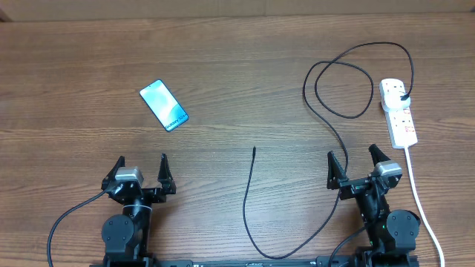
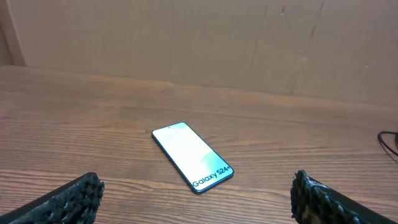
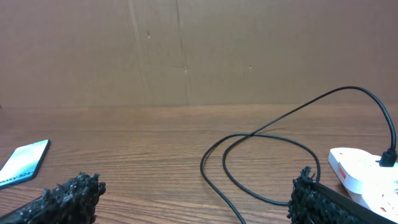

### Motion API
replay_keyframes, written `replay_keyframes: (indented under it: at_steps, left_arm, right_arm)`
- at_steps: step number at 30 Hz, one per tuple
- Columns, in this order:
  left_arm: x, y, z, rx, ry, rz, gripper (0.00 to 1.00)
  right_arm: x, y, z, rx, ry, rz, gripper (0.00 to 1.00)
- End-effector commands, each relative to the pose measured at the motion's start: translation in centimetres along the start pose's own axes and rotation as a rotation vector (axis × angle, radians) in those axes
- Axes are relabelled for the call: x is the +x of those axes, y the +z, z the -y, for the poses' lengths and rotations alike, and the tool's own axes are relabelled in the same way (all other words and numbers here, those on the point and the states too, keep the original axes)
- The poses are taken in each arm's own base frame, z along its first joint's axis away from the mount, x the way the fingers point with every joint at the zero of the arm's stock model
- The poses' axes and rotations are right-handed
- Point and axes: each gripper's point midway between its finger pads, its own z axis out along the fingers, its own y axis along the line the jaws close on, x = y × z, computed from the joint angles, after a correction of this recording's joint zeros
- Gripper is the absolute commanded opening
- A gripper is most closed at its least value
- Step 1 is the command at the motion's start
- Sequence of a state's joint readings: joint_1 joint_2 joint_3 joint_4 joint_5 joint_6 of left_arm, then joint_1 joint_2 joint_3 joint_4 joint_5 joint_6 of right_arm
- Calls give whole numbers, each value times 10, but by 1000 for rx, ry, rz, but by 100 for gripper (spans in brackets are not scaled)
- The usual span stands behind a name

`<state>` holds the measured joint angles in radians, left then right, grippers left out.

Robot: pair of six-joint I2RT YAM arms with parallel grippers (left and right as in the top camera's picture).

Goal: Plug charger to phone and switch on socket

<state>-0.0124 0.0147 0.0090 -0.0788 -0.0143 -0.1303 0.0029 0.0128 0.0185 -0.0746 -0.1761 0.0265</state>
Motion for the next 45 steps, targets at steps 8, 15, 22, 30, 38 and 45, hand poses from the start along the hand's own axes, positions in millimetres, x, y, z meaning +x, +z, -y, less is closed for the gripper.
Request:
replay_keyframes:
  at_steps: [8, 15, 22, 30, 38, 45]
  left_arm:
    - [-1, 0, 0, 4, 14, 7, 99]
    - [-1, 0, 0, 4, 14, 7, 100]
    - [-1, 0, 0, 5, 19, 7, 100]
    - [-7, -1, 1, 6, 36, 25, 100]
    - [-23, -5, 3, 10, 40, 53, 100]
    - [-41, -12, 6, 10, 41, 54, 100]
  right_arm:
    - [2, 0, -1, -6, -1, 4, 100]
    - [2, 0, -1, -5, -1, 4, 100]
    - [2, 0, -1, -6, -1, 4, 100]
    - [2, 0, -1, -6, -1, 4, 100]
    - [2, 0, -1, -6, -1, 4, 100]
    - [2, 0, -1, -5, -1, 4, 100]
